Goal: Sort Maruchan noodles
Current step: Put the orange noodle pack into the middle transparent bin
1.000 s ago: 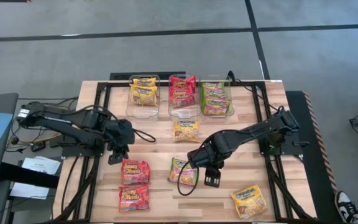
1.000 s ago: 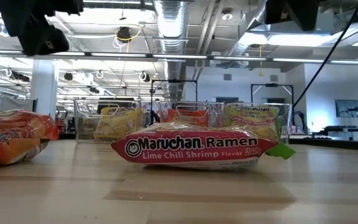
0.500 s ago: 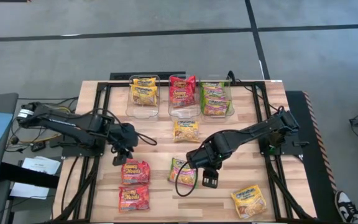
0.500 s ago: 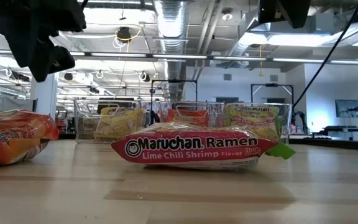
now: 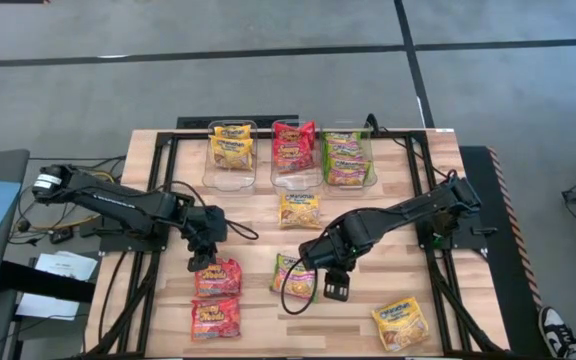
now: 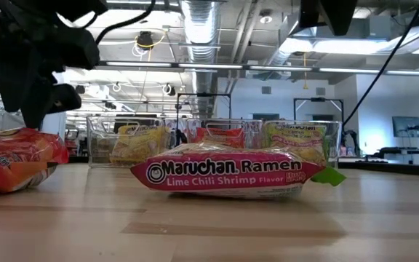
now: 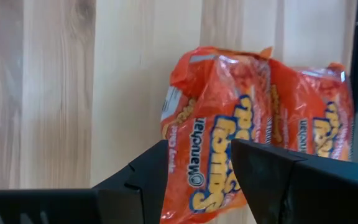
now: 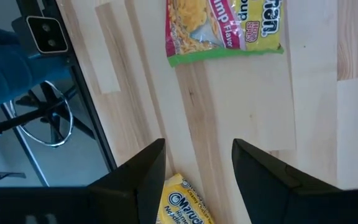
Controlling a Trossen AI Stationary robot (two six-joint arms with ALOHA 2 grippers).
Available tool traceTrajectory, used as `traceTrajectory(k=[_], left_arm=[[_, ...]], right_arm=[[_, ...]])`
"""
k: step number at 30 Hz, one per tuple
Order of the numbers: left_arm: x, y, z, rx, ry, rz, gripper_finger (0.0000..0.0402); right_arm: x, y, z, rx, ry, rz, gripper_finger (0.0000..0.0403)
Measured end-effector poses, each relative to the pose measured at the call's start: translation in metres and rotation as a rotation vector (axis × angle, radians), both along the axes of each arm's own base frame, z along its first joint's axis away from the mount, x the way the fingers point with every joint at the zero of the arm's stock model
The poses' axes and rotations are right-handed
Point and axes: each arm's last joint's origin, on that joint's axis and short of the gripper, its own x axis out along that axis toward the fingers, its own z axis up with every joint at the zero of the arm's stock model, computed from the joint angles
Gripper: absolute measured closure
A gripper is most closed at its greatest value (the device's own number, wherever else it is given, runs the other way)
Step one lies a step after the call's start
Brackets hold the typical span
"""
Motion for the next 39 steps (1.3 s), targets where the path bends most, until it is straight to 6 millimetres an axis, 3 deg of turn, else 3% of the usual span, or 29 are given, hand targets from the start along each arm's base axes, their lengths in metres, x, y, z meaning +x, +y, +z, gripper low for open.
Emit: traceTrajectory(k=[28,32,39], left_arm=[[0.031,-0.019,-0.055,-0.057,0.188,-0.064,0.0246],[0.032,-0.02,-0.056,-0.05,0.19,-0.062,0.0274],[0.034,-0.02,-0.056,-0.051,0.162,-0.063,0.0363]], right_arm=[[0.003,-0.003,0.0,-0.025,-0.036,-0.009,0.0202],[0.004,-0.003,0.0,-0.038,-0.04,-0.016,0.0202],[0.004,-0.003,0.0,-0.054,-0.045,-0.02,0.0202]])
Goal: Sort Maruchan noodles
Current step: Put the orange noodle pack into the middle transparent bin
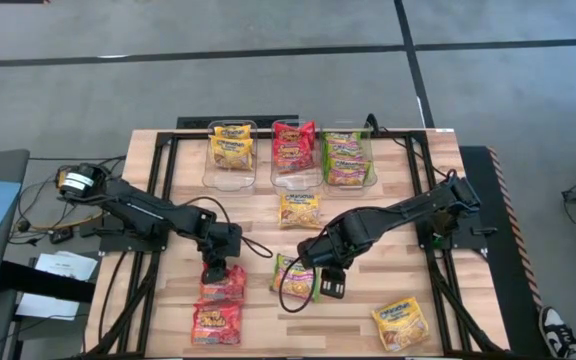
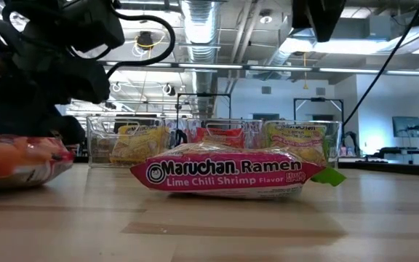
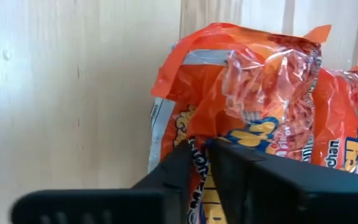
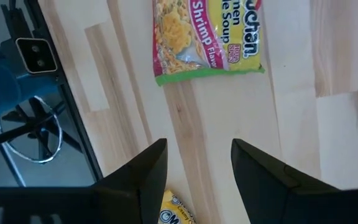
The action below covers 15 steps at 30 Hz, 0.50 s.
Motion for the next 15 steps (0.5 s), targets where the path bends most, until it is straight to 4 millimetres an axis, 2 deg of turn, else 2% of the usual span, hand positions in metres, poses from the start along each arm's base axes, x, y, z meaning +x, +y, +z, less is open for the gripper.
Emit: traceTrajectory(k=[3,9,15], left_arm=[[0.0,0.0,0.0,-0.001,-0.004,0.0,0.0394],[0.003,0.0,0.005,0.011,-0.019,-0.003,0.0401],[0.013,0.0,0.032,0.068,-0.104,-0.022,0.0401]], right_arm=[[0.0,-0.001,0.0,-0.007,-0.002,-0.004,0.0202],[0.002,-0.006,0.0,0.001,0.009,-0.068,0.0202],[0.004,-0.012,0.0,-0.001,0.007,-0.078,0.0202]])
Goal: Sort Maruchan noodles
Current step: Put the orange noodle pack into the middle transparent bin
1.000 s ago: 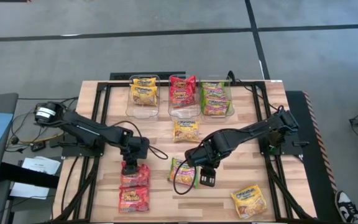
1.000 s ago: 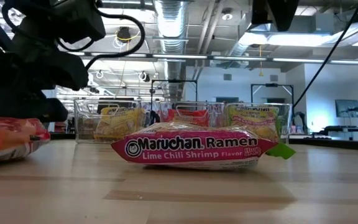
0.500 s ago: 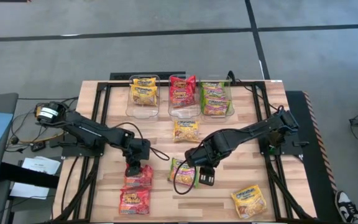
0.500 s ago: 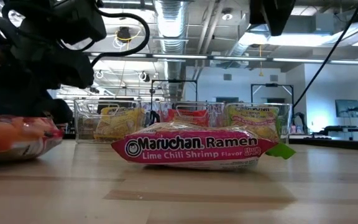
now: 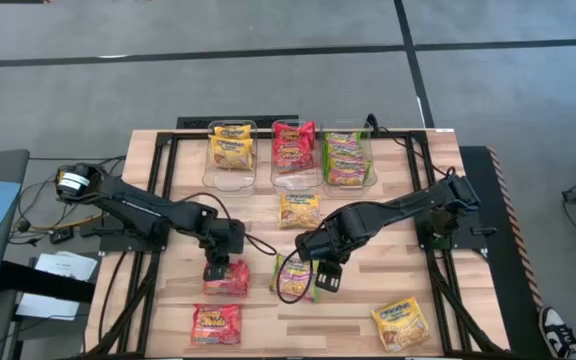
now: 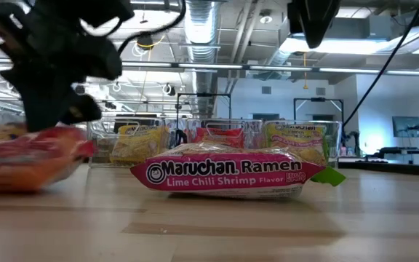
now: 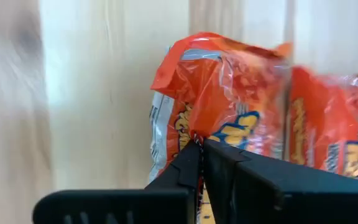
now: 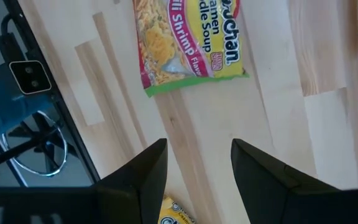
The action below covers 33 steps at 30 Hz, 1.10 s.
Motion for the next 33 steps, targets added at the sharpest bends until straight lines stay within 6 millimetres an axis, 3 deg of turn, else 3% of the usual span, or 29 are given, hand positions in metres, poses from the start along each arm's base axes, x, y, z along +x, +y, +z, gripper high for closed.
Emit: traceTrajectory(k=[6,13,19,25,33], left_arm=[[0.011,0.002,0.027,0.101,-0.059,-0.035,0.0401],[0.02,0.012,0.046,0.152,-0.1,-0.051,0.0401],[0.022,0.026,0.049,0.171,-0.116,-0.038,0.0401],[0.023,0.039,0.049,0.187,-0.117,-0.025,0.0401],[0.023,0.049,0.049,0.197,-0.126,-0.025,0.0401]], right_arm=[[0.003,-0.011,0.0,-0.006,-0.007,0.003,0.0202],[0.007,-0.026,0.0,-0.023,-0.025,0.06,0.0202],[0.008,-0.04,0.0,-0.047,-0.029,0.148,0.0202],[-0.004,-0.063,0.001,-0.123,0.094,0.156,0.0202],[-0.019,-0.106,0.024,-0.23,0.059,0.1,0.0202]])
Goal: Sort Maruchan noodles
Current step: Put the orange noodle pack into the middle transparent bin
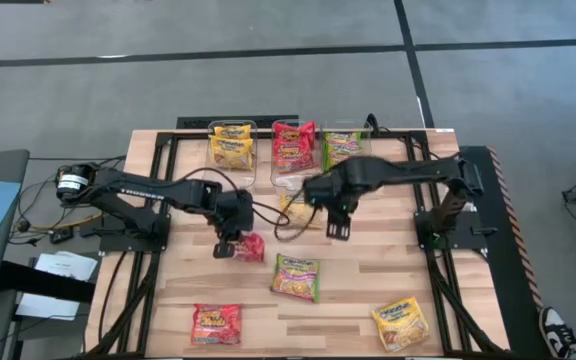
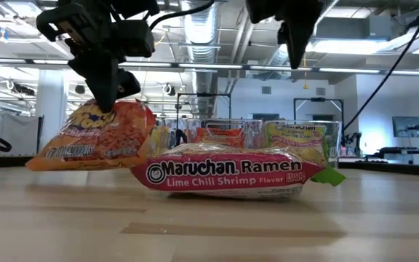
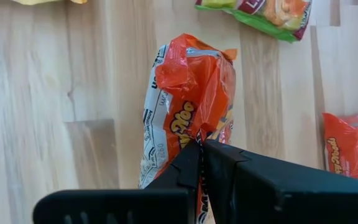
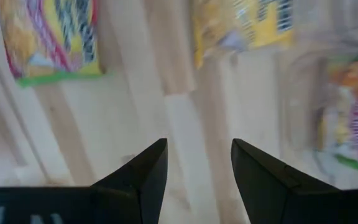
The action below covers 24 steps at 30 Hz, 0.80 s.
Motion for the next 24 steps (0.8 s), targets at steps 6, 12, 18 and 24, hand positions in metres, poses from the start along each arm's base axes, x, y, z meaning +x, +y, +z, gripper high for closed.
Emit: traceTrajectory(k=[6,12,18,24], left_arm=[[0.002,0.006,0.001,0.012,-0.03,0.002,0.0401],[0.006,0.015,0.004,0.014,-0.079,0.033,0.0401],[0.006,0.021,0.004,0.015,-0.082,0.056,0.0401],[0.01,0.025,0.006,0.024,-0.13,0.064,0.0401]], right_arm=[[-0.02,-0.046,0.027,-0.036,-0.119,-0.075,0.0202],[-0.022,-0.086,0.034,0.067,-0.28,-0.092,0.0202],[-0.013,-0.108,0.003,0.24,-0.413,-0.073,0.0202],[-0.004,-0.109,-0.034,0.376,-0.503,-0.07,0.0202]])
